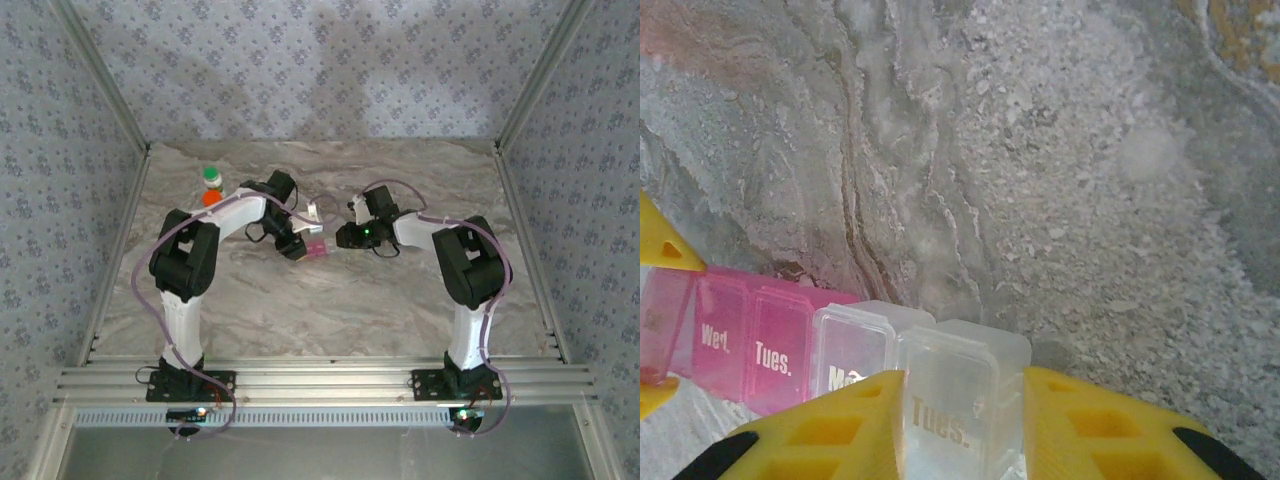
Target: Sort the pills into containers
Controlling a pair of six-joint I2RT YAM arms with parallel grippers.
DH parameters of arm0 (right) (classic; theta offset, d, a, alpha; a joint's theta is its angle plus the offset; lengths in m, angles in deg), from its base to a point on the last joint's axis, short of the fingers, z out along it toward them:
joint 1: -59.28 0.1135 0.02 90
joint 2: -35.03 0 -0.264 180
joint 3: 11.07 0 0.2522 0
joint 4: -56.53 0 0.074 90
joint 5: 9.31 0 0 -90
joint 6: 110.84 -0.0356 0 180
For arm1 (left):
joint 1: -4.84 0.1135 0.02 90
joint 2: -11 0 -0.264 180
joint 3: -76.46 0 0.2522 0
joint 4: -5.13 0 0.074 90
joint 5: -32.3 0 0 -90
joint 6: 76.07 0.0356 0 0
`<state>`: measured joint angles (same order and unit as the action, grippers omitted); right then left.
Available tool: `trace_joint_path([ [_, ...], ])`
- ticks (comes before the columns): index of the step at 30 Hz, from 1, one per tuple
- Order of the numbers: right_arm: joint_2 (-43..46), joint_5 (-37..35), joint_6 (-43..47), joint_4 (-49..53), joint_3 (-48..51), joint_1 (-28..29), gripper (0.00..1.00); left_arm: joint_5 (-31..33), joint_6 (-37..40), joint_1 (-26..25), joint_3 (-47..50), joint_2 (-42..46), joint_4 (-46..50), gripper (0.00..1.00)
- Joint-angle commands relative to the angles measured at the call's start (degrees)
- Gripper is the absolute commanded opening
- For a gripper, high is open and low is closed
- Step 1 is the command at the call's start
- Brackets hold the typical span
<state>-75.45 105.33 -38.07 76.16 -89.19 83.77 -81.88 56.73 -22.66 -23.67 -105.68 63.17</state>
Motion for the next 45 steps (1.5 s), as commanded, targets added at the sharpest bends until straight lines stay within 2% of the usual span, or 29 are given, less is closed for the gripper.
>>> trace_joint_path([
  [1, -4.4, -10.1, 2.8, 10.0, 1.8, 0.6, 0.33, -3.0, -2.3, 1.1, -2.6, -0.2, 3.8, 0.46],
  [9, -5.0, -10.0, 4.1, 11.2, 0.8, 1.2, 0.33, -2.2, -5.4, 2.3, -5.6, -0.7, 2.4, 0.50],
  [17, -5.3, -9.7, 4.6, 11.5, 0.4, 1.5, 0.32, 5.0, -4.9, 2.5, -5.6, -1.3, -0.4, 0.50],
  [35, -5.4, -7.6, 3.3, 10.1, 0.9, 1.4, 0.32, 9.7, -5.7, 1.9, -4.0, -2.2, -4.0, 0.50],
  [40, -5.1, -6.0, 2.7, 9.3, 1.3, 1.1, 0.32, 6.7, -8.1, 2.0, -3.4, 3.1, -8.4, 0.50],
  [45, -4.7, -5.1, 2.2, 8.8, 1.8, 0.6, 0.32, 3.6, -10.5, 1.7, 5.3, 13.9, -20.1, 0.59],
])
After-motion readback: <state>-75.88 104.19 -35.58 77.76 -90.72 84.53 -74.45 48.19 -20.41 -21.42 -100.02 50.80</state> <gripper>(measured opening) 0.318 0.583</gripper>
